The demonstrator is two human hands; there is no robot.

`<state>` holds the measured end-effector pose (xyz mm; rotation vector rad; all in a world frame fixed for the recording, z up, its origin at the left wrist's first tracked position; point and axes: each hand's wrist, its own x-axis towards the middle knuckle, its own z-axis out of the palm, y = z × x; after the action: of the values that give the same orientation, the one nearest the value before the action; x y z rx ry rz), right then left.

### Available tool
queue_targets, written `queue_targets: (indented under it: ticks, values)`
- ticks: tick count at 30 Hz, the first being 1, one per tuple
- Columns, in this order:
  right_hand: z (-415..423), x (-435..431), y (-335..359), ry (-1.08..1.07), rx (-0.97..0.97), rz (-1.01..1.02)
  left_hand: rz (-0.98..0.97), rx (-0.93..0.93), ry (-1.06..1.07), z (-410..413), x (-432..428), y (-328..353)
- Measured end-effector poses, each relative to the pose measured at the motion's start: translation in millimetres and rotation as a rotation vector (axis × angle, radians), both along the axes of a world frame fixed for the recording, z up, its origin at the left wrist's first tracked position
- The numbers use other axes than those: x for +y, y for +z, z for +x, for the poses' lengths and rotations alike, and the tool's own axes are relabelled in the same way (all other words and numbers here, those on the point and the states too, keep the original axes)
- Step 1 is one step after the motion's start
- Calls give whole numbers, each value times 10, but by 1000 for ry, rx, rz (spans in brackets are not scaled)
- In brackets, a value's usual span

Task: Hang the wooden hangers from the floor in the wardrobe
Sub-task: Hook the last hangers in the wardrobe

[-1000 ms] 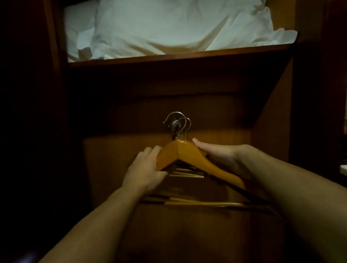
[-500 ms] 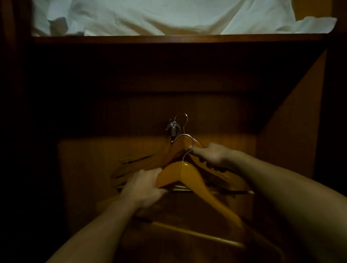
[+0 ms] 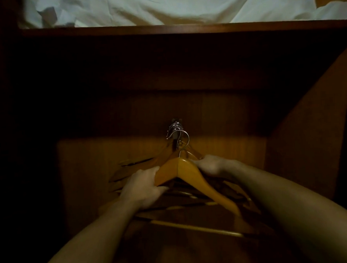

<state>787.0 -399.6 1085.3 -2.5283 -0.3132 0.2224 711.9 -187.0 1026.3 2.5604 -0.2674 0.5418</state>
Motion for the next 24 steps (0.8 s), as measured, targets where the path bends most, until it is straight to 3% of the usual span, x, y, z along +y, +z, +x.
queue_targets:
  ticks: [7,20,24]
  values:
    - [26,-63,-10,55,39,-5,-14,6,25,13,-46,-5]
    - [-473,-347,280,113,-278,336,-51,-63,96,83,-228,323]
    - [-486,-254,185,140,-361,152,-52,-29,126,130,-186,319]
